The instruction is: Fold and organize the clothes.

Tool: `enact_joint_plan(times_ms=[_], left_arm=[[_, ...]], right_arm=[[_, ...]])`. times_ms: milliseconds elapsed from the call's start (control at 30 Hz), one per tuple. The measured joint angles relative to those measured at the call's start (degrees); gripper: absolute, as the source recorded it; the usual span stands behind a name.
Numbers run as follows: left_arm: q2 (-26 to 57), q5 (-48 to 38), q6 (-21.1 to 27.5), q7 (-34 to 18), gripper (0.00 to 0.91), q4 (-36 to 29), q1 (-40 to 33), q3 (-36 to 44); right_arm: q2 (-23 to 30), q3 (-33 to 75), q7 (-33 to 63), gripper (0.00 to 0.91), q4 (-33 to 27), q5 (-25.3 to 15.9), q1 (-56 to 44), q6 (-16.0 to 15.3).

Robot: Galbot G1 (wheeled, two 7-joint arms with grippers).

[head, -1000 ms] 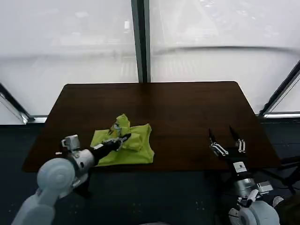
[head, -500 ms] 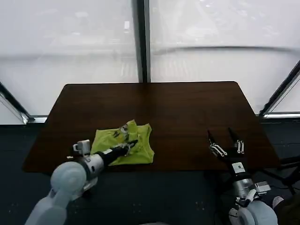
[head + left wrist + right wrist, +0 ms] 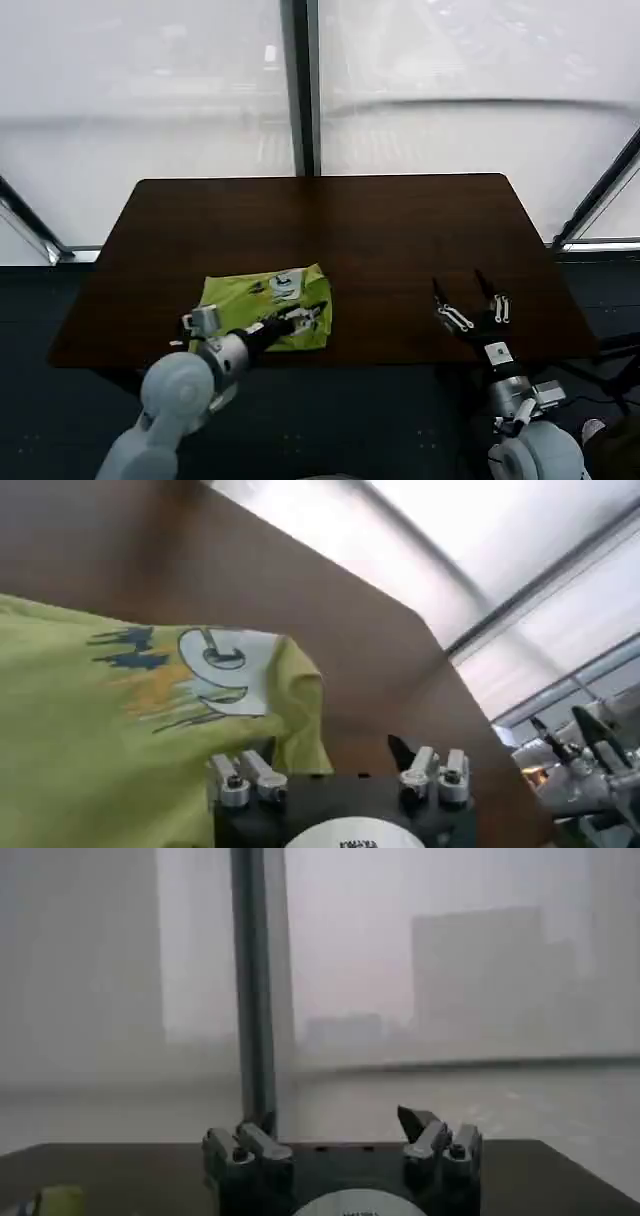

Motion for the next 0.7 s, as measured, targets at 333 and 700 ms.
enact_joint_plan(times_ms=[333, 700], left_arm=[[0.7, 8.8, 0.0, 5.8, 0.878, -7.6, 3.9, -8.3], [2.8, 12.9, 0.0, 5.7, 0.878, -11.8, 10.0, -20.1]], right_arm=[[-5.9, -14.1, 4.5, 0.878, -1.2, -1.3, 11.9, -17.8], [-6.3, -32.4, 7.2, 0.878, -3.3, -1.1, 24.4, -25.1]])
